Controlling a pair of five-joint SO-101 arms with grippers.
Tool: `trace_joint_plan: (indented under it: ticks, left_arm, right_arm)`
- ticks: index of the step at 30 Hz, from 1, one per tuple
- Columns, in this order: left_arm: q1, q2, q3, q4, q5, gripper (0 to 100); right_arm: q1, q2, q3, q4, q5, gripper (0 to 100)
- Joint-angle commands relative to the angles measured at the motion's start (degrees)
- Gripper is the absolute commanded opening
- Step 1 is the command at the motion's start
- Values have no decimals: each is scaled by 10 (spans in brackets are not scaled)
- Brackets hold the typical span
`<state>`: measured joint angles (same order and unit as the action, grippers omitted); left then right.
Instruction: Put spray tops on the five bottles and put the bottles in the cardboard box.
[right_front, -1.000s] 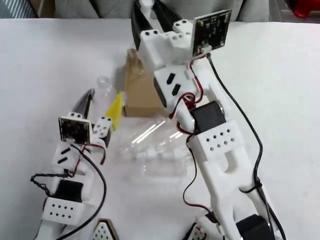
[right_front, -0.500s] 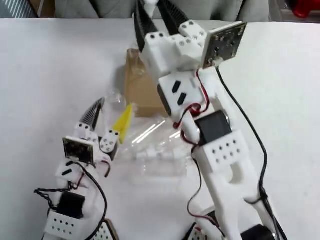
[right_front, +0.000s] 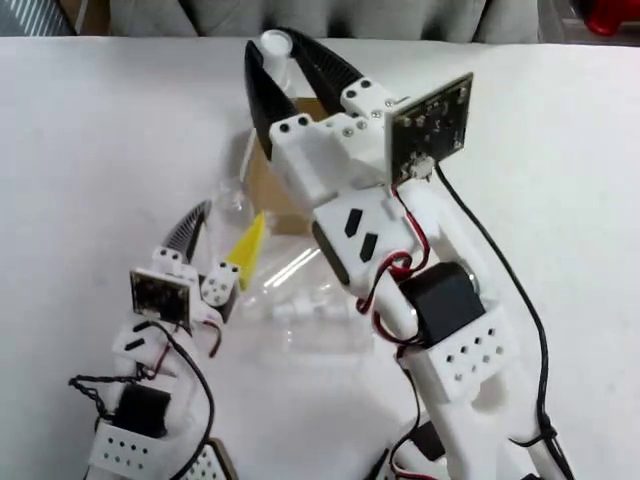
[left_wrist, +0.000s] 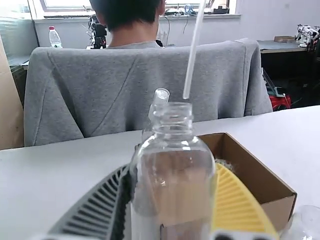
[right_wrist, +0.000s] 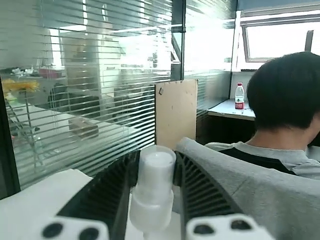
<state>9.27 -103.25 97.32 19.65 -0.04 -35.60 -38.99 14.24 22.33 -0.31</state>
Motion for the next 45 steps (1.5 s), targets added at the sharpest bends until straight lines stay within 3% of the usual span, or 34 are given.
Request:
trace_joint_plan:
  ticks: [1, 12, 19, 36, 45]
  left_arm:
    - [8, -3, -4, 2, 3, 21]
    - [11, -3, -4, 2, 3, 21]
    - [10, -3, -4, 2, 3, 21]
    - [9, -3, -4, 2, 3, 21]
    - [13, -3, -4, 2, 3, 21]
  right_arm:
    - [-7, -19, -11, 5, 15, 15]
    - [-9, -22, -11, 1, 13, 15]
    - [-54, -16, -7, 5, 14, 15]
    - [-56, 1, -8, 32, 19, 15]
    - [-56, 65, -60, 119, 19, 15]
